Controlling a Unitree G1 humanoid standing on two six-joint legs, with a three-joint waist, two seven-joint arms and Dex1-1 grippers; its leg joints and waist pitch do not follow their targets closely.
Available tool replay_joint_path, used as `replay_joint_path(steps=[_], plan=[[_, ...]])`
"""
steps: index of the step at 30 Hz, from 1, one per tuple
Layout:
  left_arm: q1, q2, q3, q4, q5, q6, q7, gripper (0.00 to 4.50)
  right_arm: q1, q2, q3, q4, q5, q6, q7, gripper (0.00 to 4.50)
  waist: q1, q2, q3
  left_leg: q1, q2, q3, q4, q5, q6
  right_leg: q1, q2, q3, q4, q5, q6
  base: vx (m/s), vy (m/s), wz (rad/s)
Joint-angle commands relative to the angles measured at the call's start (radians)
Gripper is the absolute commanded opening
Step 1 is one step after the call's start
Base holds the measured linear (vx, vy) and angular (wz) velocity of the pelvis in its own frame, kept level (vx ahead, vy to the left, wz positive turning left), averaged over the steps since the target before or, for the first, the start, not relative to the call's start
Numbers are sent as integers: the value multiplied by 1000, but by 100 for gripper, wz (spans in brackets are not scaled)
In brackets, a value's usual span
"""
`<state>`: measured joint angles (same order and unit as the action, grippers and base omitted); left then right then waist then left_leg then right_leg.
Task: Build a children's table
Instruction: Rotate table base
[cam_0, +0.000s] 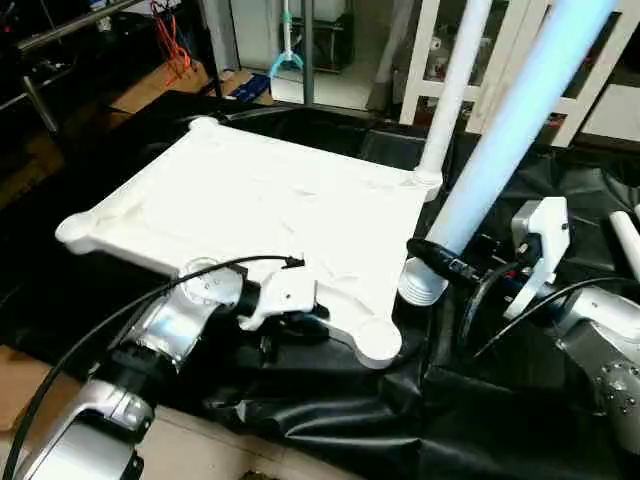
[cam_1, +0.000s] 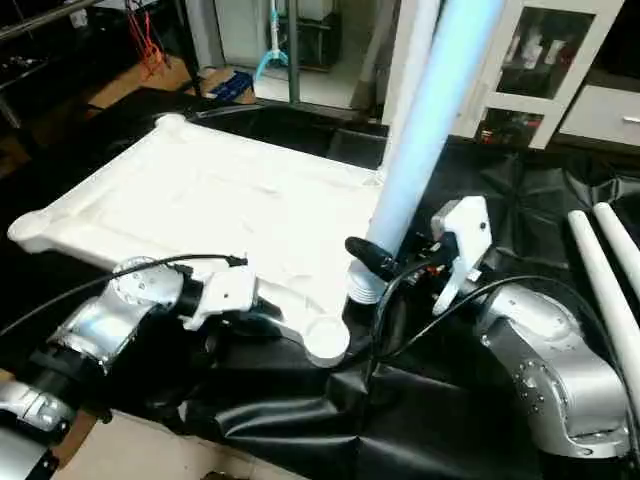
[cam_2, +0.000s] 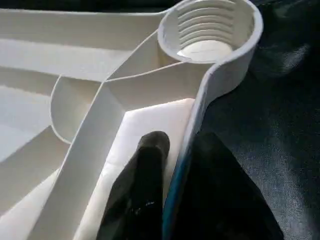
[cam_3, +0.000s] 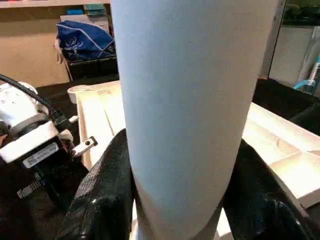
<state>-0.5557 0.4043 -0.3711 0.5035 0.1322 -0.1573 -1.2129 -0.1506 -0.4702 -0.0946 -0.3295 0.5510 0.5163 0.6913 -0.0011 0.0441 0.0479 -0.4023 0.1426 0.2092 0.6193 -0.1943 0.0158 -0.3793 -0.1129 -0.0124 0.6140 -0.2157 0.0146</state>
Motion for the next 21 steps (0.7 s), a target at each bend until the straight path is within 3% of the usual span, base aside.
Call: replay_joint_path(steps=[1, 3, 4, 6, 7, 10, 11, 12, 21], plan=[[32, 36, 1, -14, 29, 29, 41, 88, -16, 9, -13, 7, 22, 6, -10, 188, 2, -22, -60, 32, 85, -44, -98, -233, 34, 18, -43, 19, -67, -109, -232, 0, 0, 0], [39, 48, 13, -40, 9, 51, 23, 88, -21, 17, -30, 15, 47, 21, -14, 188, -4, -25, -60, 32, 84, -44, -98, -239, 30, 17, -42, 18, -67, -119, -232, 0, 0, 0], [46, 53, 19, -63, -10, 80, 2, 88, -22, 18, -37, 20, 57, 28, -13, 188, -6, -22, -60, 34, 84, -44, -97, -240, 26, 16, -43, 18, -66, -122, -237, 0, 0, 0], [52, 54, 32, -94, -38, 111, -12, 135, -23, 13, -43, 26, 67, 38, -6, 188, -10, -23, -61, 33, 82, -43, -96, -221, 27, 17, -39, 17, -64, -100, -243, 0, 0, 0], [54, 53, 36, -109, -55, 150, -26, 135, -20, 6, -43, 30, 73, 44, 5, 188, -12, -23, -62, 34, 82, -41, -95, -207, 33, 17, -39, 17, -63, -78, -248, 0, 0, 0], [46, 43, 42, -99, -73, 159, -33, 140, -10, -6, -45, 36, 98, 64, 35, 188, -9, -23, -63, 36, 80, -37, -90, -179, 54, 18, -38, 17, -62, -38, -261, 0, 0, 0], [43, 40, 42, -96, -76, 159, -34, 170, -6, -6, -49, 38, 113, 74, 43, 188, -5, -21, -62, 36, 81, -37, -90, -172, 60, 18, -39, 17, -62, -36, -264, 0, 0, 0], [37, 37, 43, -89, -80, 158, -35, 178, -2, -8, -49, 39, 122, 79, 55, 188, -3, -18, -63, 37, 81, -37, -89, -172, 60, 18, -38, 17, -61, -35, -265, 0, 0, 0], [-25, 56, 23, -25, -67, 151, -64, 178, -18, -55, -15, 60, 135, 86, 144, 188, 10, -18, -64, 41, 81, -36, -91, -188, 33, 18, -37, 17, -61, -50, -255, 0, 0, 0]])
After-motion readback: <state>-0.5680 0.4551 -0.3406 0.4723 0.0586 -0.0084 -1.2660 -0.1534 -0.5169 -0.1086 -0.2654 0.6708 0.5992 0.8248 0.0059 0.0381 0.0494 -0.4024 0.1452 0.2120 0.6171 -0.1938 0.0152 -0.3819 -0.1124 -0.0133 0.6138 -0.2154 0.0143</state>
